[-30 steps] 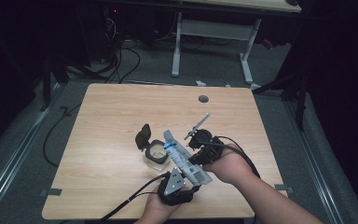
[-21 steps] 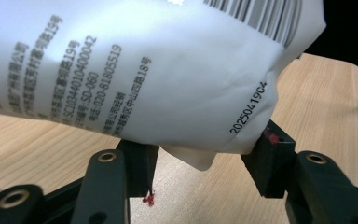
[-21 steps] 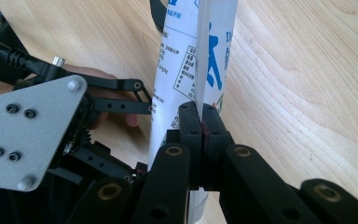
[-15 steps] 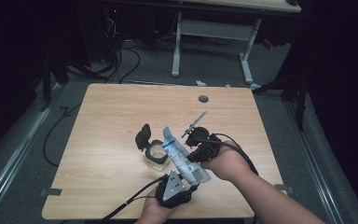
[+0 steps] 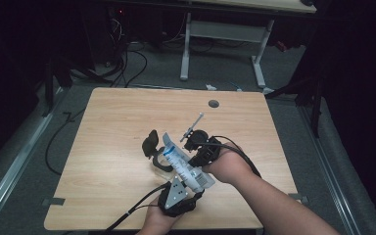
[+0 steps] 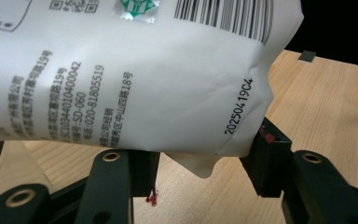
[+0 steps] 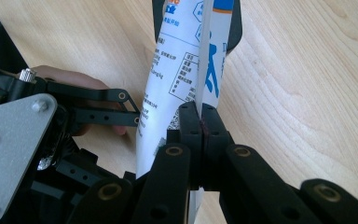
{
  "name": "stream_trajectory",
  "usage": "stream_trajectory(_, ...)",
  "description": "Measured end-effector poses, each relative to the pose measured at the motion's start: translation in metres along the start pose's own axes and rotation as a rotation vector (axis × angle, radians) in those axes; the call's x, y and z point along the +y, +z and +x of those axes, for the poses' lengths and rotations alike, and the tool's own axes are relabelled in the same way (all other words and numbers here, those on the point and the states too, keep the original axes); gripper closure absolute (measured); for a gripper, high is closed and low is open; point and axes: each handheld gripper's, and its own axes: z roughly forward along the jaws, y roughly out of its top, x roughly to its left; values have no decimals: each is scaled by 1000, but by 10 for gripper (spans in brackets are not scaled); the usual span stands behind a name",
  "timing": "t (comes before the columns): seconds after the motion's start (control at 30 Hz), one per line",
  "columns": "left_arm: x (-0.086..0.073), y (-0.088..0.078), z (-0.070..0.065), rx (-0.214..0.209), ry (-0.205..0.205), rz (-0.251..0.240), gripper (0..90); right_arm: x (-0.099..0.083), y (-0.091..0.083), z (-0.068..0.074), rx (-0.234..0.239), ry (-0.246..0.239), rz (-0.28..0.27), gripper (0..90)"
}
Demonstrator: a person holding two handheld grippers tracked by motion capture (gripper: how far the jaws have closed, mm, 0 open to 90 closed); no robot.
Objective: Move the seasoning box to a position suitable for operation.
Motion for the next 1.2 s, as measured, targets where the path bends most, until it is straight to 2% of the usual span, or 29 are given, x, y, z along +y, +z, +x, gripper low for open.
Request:
stream_trajectory(0.53, 5, 2, 1, 4, -4, -12, 512, 7, -3, -1, -18, -18, 2, 900)
stream_trajectory(0.73, 4, 2, 1, 15, 19, -10, 514, 8, -3, -2, -6, -20, 1, 900)
stream_trajectory(1.2, 6, 3, -1, 29, 28, -18, 505, 13, -4, -2, -5, -31, 15, 900)
